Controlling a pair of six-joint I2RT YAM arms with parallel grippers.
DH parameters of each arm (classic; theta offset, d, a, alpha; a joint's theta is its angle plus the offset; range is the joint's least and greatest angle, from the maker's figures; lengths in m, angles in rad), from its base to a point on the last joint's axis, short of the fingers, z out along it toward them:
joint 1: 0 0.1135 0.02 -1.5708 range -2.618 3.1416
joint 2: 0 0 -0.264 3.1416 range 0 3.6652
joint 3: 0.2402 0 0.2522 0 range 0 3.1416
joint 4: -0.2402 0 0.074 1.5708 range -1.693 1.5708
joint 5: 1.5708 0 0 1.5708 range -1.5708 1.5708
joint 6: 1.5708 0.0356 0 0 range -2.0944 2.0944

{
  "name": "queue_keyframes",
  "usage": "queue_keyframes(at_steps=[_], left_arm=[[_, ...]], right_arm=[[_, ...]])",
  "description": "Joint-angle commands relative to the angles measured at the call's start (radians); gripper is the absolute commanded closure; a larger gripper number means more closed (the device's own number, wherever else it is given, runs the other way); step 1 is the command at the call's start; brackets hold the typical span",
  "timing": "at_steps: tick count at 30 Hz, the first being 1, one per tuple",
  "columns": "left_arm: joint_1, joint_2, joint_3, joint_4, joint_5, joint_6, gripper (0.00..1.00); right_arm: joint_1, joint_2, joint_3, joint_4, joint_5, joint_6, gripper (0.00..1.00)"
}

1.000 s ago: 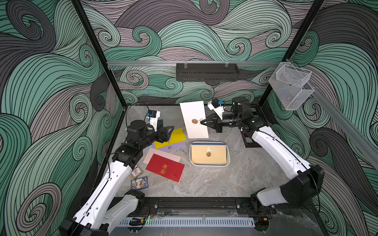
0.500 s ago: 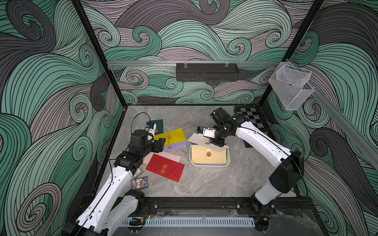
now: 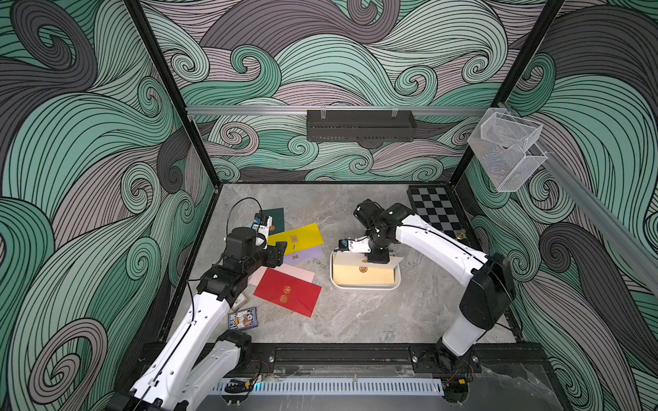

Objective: Put the sealed envelopes into the storage box
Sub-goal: Place the envelope in the storage box.

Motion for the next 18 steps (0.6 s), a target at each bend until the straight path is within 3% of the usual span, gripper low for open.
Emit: queue_keyframes(at_steps=[1, 9, 15, 18], left_arm=[[0.003, -0.01, 0.0, -0.013, 0.002, 0.016, 0.25], [0.003, -0.002, -0.002, -0.013, 0.023, 0.005, 0.25], [0.003, 0.004, 0.002, -0.012, 0.024, 0.007, 0.25], [0.003, 0.006, 0.001, -0.012, 0.036, 0.009, 0.25]], right_arm=[[0.008, 0.007, -0.012, -0.023, -0.015, -0.04, 1.0], [0.012, 0.049, -0.01, -0.022, -0.024, -0.045, 1.0], [0.014, 0.072, -0.004, -0.021, -0.051, -0.039, 0.81], [0.015, 0.082, 0.014, -0.02, -0.072, -0.031, 0.77]])
